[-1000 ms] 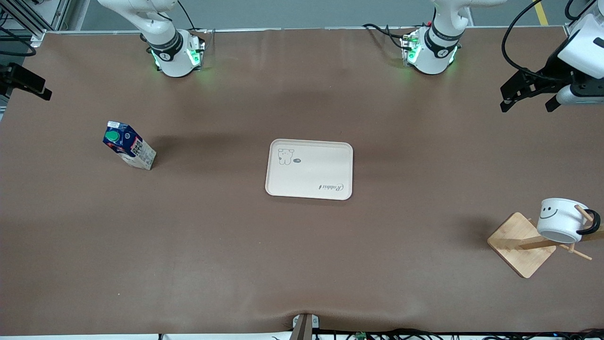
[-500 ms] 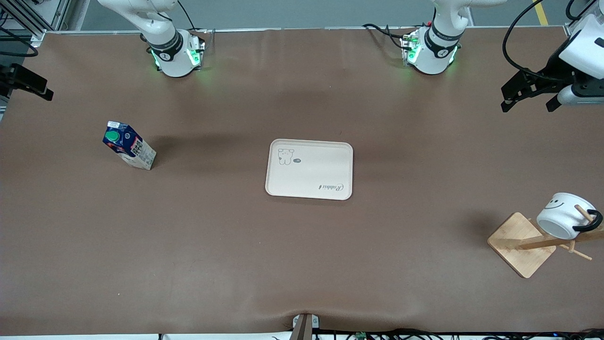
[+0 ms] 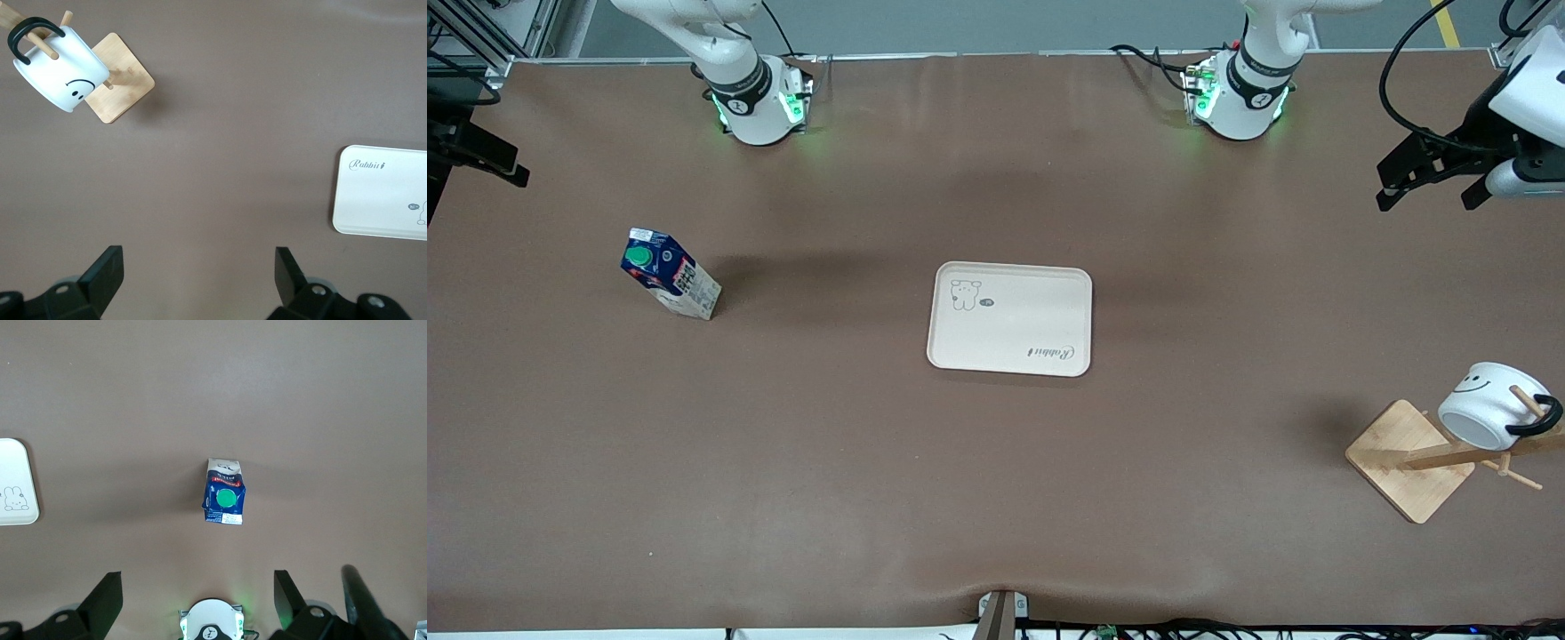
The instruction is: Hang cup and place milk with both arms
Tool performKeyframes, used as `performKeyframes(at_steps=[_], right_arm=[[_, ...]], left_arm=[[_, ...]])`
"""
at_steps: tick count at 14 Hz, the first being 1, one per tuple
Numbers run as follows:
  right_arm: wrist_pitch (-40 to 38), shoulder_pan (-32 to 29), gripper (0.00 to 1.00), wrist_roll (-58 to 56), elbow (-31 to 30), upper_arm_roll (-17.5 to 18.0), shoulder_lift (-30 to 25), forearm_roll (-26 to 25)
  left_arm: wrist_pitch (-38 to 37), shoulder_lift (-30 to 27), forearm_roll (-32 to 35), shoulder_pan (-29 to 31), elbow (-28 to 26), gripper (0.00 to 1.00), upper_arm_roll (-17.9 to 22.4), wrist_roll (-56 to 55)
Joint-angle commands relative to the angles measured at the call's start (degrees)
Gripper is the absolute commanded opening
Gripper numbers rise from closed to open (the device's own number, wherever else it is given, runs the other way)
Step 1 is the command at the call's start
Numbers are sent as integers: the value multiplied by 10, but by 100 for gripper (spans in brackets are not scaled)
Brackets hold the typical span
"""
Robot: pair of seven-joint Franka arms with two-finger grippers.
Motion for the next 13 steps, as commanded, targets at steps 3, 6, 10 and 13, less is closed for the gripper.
performKeyframes(at_steps=[3,6,10,13], right_arm=[[0,1,100,-6,-17,2,-19,-5],[0,1,100,-6,-17,3,-18,-5],[0,1,100,-6,-16,3,-18,-5],[0,2,100,-6,-15,4,-18,-4]], left_arm=[[-18,2,-4,1,12,100,1,2],[-21,2,-3,1,12,100,1,1],[-21,3,-2,1,15,100,1,0],[-23,3,-2,0,16,100,0,0]])
